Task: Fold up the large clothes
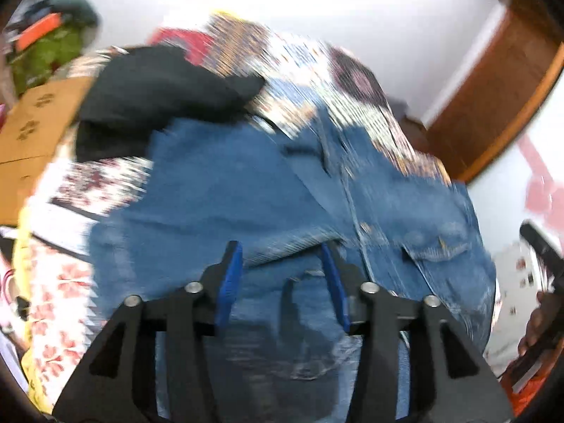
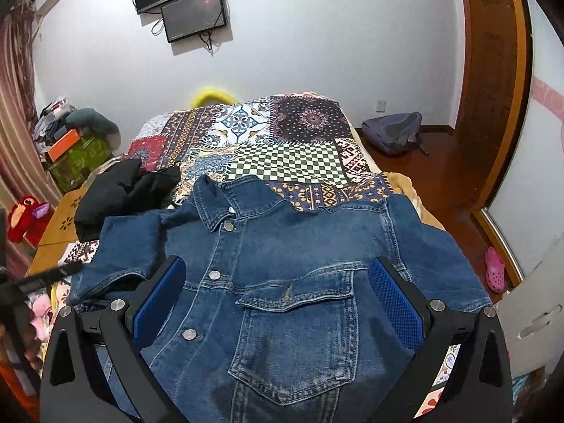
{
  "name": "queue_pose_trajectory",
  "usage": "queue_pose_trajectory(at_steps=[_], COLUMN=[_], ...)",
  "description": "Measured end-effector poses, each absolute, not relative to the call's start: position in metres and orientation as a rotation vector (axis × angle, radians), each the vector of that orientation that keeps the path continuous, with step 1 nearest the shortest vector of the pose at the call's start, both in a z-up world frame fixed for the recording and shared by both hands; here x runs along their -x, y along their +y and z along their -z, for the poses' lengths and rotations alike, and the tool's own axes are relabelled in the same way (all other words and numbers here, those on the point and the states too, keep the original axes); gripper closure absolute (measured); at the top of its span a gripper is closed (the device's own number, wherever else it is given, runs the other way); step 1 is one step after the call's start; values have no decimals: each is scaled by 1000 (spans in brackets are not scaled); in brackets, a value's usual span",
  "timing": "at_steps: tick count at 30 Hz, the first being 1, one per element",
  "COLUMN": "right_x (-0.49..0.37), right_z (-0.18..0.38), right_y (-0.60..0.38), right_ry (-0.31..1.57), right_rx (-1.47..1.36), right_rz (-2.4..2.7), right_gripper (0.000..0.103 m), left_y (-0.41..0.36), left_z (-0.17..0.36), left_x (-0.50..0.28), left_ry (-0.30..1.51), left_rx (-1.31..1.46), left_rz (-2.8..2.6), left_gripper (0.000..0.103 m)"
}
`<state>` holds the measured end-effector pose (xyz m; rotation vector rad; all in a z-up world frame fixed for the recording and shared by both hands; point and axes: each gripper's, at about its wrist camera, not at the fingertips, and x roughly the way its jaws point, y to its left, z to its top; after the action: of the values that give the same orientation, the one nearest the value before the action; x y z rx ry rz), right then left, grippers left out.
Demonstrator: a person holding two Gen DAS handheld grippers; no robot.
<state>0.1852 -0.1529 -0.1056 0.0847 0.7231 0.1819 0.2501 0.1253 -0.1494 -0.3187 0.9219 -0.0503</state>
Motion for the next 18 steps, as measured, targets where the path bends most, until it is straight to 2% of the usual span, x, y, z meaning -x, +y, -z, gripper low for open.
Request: queue_pose_trajectory(at_steps=[7,11,18], right_x=[-185,-187,-186], right_z=[105,105,107], right_y=[-145,-142,-143], right_ry=[723,726,735], right_rx=[-62,-51,-40], right_rz=[-189,-187,-179], right_gripper=[0,0,0], left_y=[203,238,252], left_z=[152,183,245], left_x=[-234,-222,-225], left_ry=[887,936,1039], left_rx=[458,591,892], left_rz=[-129,-185,-91], left_gripper=[49,49,49])
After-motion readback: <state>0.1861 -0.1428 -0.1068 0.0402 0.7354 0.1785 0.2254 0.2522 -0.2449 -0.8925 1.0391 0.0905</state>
